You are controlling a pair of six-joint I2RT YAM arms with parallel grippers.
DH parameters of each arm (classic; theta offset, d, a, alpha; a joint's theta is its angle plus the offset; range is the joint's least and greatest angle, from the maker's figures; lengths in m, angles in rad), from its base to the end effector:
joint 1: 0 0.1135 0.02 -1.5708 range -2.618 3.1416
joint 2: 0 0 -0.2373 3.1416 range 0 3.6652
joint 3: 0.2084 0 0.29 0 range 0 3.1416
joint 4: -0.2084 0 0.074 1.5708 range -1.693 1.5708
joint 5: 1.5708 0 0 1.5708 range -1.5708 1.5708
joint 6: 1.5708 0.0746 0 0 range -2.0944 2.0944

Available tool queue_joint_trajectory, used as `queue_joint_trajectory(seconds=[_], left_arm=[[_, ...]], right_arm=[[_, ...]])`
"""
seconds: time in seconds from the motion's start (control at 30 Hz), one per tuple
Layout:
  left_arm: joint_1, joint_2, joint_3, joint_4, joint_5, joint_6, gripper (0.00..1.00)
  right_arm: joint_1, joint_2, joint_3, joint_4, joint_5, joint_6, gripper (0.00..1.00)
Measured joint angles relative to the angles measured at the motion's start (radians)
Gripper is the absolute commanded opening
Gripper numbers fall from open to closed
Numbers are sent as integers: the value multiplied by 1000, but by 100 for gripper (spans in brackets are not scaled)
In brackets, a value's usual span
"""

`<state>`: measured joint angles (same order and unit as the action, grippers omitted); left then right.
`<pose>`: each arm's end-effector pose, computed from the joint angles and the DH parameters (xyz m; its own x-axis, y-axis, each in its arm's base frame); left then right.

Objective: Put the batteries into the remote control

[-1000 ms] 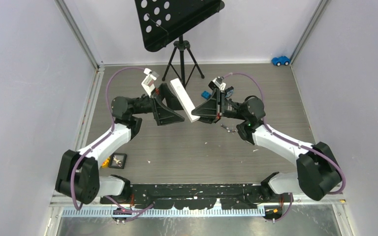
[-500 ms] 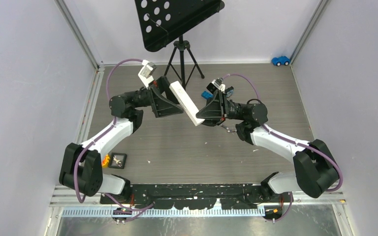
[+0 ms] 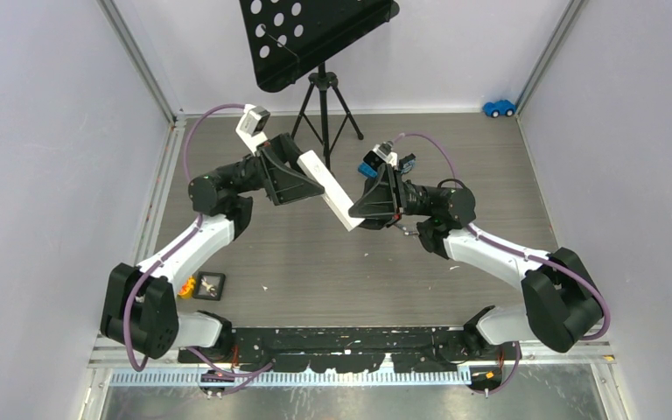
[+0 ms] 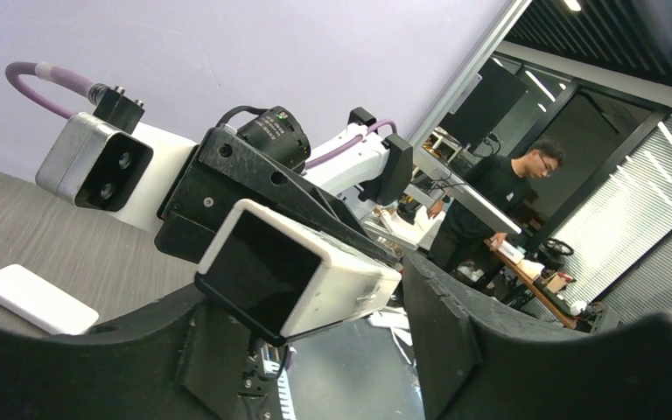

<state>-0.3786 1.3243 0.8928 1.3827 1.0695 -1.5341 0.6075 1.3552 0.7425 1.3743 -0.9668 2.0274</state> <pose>0.2627 -0.1749 0.3689 -0.6226 -0.2692 -0.7348 0.7798 -0.2912 -0.5541 0.2278 0.2331 0.3115 -0.9798 -0.0603 -0.1907 -0.1500 -0.4092 0.9000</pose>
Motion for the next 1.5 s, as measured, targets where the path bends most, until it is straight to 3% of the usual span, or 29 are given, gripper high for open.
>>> queue_joint_trajectory(seconds=[0.2, 0.3, 0.47, 0.63, 0.87, 1.03, 1.2, 1.5], left_arm=[[-16, -5, 0, -3, -26, -17, 36], [-21, -27, 0, -4, -43, -30, 21], [-23, -46, -3, -5, -51, -21, 0], [-20, -41, -27, -5, -89, 0, 0], [-20, 13, -64, -58, -136, 32, 0], [-21, 1, -74, -243, -183, 121, 0], [-21, -51, -80, -488, -260, 236, 0], [-21, -70, -80, -744, -308, 286, 0]], right_arm=[[7, 0, 4, 20, 2, 0, 3], [2, 1, 5, 29, 11, -2, 22], [7, 11, 6, 57, 29, -2, 43], [7, 53, 1, 65, 68, -12, 64], [0, 50, -74, -26, 186, -125, 75], [-11, -118, -93, -403, 275, -407, 88], [-9, -330, -69, -816, 405, -723, 89], [-2, -374, -12, -1158, 538, -1119, 89]])
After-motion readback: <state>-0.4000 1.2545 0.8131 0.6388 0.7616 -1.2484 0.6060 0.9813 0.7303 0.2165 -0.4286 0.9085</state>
